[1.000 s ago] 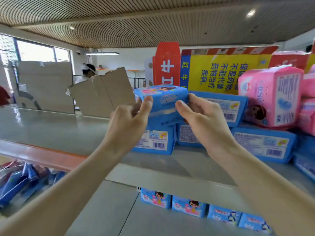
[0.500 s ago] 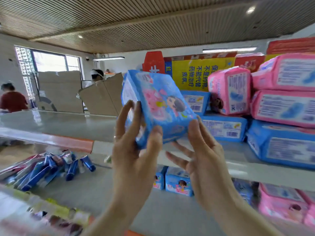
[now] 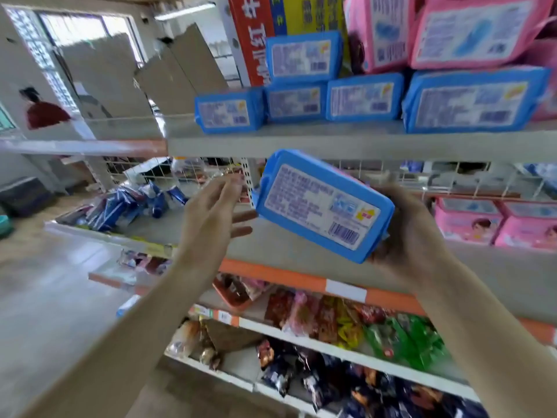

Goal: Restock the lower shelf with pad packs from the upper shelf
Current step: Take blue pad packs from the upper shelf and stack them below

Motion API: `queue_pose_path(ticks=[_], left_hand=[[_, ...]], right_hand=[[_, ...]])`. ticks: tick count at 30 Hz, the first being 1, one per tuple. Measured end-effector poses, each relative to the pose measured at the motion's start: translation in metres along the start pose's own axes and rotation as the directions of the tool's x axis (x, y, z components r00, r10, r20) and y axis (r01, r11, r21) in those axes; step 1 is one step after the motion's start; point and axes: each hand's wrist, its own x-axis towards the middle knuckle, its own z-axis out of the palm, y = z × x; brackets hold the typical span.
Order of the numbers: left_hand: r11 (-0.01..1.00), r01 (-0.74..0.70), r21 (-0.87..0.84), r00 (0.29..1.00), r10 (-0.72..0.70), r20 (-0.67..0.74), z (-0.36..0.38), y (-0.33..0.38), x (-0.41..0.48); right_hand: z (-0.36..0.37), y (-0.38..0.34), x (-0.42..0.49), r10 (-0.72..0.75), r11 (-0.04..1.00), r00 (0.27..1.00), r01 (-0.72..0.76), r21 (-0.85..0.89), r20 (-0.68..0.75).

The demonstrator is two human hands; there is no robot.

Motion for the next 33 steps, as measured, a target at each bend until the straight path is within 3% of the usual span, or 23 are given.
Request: queue_pose_path(ticks=[2,4,9,14,17,22,26,33], left_hand=[[0.970,0.243,-0.016,0.963,-0.239,0.123,0.012,-0.002,0.000],[0.926,0.377,0.021,0.907,-0.374,0.194,0.025,-0.012,-0.002],[0.837,0.529,0.138,0.796,-0.546,0.261,0.045,-0.050,-0.005],[0.725,0.683,0.082,0.671,-0.668,0.321,0.038,-0.076,0.005],[0.753,0.651,0.096,0.696,-0.643,0.320,0.032,-0.086,0.011],[0.807,0.582,-0.096,0.767,-0.507,0.394,0.003,-0.107,0.037],[0.862,0.481,-0.159,0.822,-0.380,0.424,-0.020,-0.122,0.055],[0.972,0.200,-0.123,0.939,-0.154,0.309,-0.061,-0.150,0.083]], right_hand=[[-0.015,0.011,-0.006,0.027,0.998,0.999,-0.030,-0.051,-0.046],[-0.028,0.021,-0.007,0.067,0.990,0.991,-0.080,-0.117,-0.113],[-0.052,0.043,-0.008,0.183,0.958,0.943,-0.234,-0.163,-0.279],[-0.054,0.056,0.004,0.158,0.903,0.919,-0.283,-0.323,-0.362],[-0.044,0.067,0.015,0.116,0.864,0.914,-0.285,-0.415,-0.388],[-0.023,0.089,0.031,-0.100,0.854,0.932,-0.099,-0.510,-0.349],[-0.001,0.104,0.036,-0.211,0.891,0.947,0.084,-0.447,-0.243],[0.036,0.133,0.056,-0.336,0.769,0.941,0.256,-0.586,-0.030]])
